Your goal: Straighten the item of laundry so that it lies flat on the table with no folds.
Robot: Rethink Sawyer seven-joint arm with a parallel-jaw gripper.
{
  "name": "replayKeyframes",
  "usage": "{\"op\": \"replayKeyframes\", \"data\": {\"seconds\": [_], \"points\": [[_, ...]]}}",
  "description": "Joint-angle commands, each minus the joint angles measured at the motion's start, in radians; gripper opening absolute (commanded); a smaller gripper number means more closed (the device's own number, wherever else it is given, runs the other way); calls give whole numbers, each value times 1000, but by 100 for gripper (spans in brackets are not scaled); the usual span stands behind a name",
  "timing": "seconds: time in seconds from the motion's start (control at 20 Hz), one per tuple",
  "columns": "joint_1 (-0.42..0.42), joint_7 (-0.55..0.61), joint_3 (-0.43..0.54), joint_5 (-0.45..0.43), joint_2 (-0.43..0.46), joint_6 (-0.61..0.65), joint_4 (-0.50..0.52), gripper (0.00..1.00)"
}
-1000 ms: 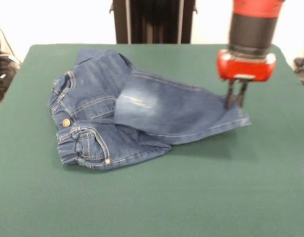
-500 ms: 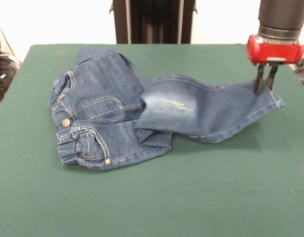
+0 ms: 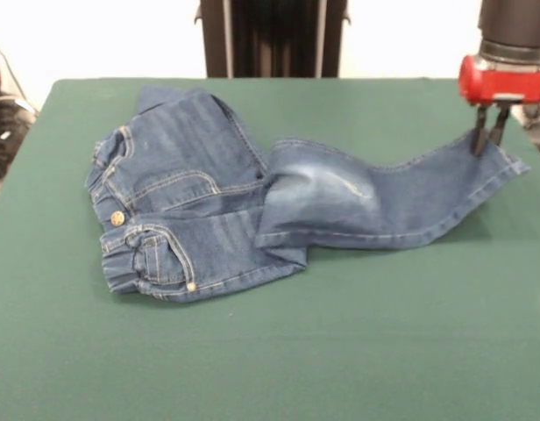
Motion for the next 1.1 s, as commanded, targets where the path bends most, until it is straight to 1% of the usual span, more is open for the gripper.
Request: {"op": "replayKeyframes", "data": {"seconds": [0.05, 0.4, 0.65, 0.7, 0.9, 1.1], "points": [[145, 362, 39, 134, 49, 11, 42, 0], [258, 417, 12, 220, 61, 67, -8, 0], [316, 446, -6, 260, 83, 85, -48, 0], [320, 446, -9, 264, 89, 83, -52, 0], [292, 424, 15, 254, 109, 38, -47, 0], [256, 407, 39, 227, 93, -3, 0, 0]]}}
